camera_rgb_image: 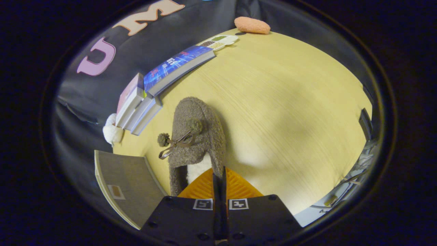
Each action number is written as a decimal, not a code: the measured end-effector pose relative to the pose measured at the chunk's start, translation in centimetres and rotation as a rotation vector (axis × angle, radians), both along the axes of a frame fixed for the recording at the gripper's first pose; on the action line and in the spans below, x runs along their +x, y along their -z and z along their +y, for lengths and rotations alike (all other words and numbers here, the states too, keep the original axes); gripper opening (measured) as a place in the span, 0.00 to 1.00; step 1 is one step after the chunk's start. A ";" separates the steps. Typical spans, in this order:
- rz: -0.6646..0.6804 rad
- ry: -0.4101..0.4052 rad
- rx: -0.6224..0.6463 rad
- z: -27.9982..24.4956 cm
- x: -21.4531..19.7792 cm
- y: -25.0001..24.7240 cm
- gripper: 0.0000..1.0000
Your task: Open the storage box then place both shoes into the box .Put the left shoe in first, then the right shoe, with the right side of both shoes facing outward in a uniform manner.
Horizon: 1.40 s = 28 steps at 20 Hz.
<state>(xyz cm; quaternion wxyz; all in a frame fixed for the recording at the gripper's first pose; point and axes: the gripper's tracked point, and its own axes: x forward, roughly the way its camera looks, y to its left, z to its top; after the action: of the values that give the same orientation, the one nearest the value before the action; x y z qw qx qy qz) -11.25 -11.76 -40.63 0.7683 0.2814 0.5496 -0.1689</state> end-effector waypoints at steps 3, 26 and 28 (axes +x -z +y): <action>-0.059 -0.019 0.039 1.7 1.4 -3.2 0.03; -0.153 -0.414 0.200 22.8 2.4 -12.7 0.03; -0.131 -0.422 0.177 22.8 1.8 -12.0 0.04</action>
<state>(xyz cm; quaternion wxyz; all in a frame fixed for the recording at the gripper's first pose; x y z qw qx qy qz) -9.46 11.07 -28.60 0.7928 0.2368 0.5581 0.0629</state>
